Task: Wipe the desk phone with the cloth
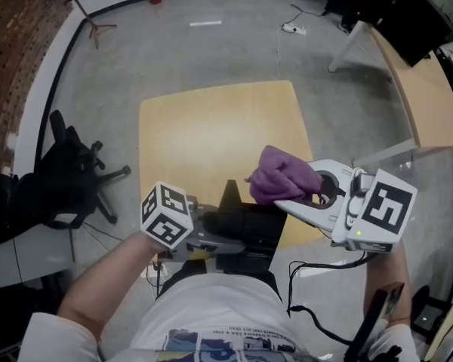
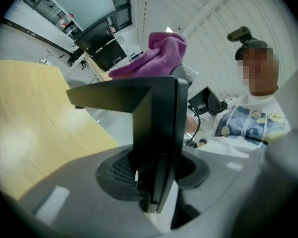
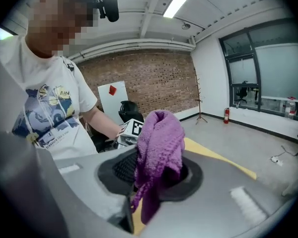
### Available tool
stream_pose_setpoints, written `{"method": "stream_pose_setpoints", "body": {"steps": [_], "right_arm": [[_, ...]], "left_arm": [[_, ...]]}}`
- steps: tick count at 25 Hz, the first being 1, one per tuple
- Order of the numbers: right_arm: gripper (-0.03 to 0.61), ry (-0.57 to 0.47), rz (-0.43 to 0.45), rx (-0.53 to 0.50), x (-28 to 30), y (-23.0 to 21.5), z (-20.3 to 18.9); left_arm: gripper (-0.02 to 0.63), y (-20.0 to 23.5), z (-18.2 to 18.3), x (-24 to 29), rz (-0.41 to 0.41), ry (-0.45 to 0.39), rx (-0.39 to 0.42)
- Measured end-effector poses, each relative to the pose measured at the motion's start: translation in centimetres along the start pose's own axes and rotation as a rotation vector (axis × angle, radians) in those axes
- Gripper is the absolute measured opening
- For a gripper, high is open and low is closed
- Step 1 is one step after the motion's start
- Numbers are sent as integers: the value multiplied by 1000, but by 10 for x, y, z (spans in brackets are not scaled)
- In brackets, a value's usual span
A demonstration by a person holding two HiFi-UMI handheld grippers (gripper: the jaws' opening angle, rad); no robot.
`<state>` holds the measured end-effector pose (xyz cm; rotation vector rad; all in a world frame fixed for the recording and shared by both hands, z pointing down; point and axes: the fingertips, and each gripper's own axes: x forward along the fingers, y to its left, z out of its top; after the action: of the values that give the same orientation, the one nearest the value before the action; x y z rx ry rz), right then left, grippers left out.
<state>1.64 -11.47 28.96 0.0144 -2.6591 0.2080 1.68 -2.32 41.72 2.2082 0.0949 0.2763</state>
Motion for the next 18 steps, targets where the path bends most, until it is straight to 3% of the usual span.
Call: {"method": "stream_pose_setpoints", "body": {"steps": [6,14,18], "right_arm": [[98,52,27,43,8,10,-23],[98,28,-45,209,9,-31,-68],[98,-3,-128,255,3,-48,-79]], "left_arm": [[179,-4,1,0,-23,5,9],[179,-12,2,-2,-38,-6,36],[179,-11,1,-9,-26,-21,34]]}}
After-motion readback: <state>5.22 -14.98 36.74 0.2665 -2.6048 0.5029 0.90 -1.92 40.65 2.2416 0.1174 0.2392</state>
